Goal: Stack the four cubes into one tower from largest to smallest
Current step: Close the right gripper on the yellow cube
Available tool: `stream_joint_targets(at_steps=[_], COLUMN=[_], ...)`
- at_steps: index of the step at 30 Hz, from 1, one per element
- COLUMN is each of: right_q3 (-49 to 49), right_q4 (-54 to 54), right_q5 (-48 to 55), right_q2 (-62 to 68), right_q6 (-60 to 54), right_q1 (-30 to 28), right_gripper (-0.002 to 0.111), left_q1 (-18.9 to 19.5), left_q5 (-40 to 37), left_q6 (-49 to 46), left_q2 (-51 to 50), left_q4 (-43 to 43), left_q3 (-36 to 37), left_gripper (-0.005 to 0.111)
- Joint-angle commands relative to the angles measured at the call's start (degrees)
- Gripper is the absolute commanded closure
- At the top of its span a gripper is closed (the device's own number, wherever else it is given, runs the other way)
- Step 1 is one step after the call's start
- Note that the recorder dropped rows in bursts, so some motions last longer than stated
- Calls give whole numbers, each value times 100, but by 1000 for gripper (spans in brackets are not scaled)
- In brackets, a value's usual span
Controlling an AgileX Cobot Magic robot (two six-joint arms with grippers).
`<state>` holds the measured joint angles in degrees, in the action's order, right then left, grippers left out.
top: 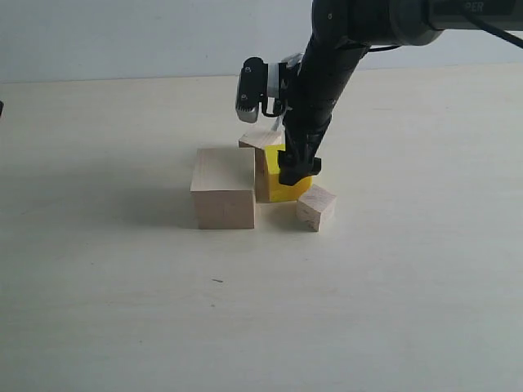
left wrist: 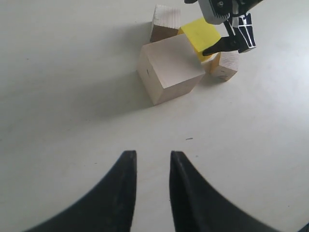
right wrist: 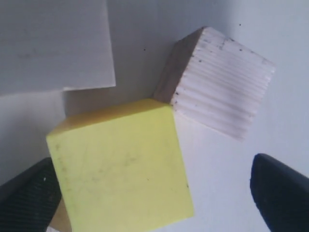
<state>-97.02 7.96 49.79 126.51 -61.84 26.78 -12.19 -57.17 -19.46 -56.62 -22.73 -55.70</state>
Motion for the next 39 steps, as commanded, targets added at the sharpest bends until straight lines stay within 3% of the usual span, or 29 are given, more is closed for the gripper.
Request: stream_joint_targets(at_steps=[1,39], right_q3=[13,13], right_q4=[103,258], right_q5=[147,91], right_q2=[137,340], right_q6=[35,64], right_q1=[-21,-21], right_gripper=[8,8], left_q1=[19,19], left_q5=[23,13], left_q6=[2,2], left_q2=[21,21], left_q4=[-34,-34], left_q3=[13,13], left_gripper=[80,80])
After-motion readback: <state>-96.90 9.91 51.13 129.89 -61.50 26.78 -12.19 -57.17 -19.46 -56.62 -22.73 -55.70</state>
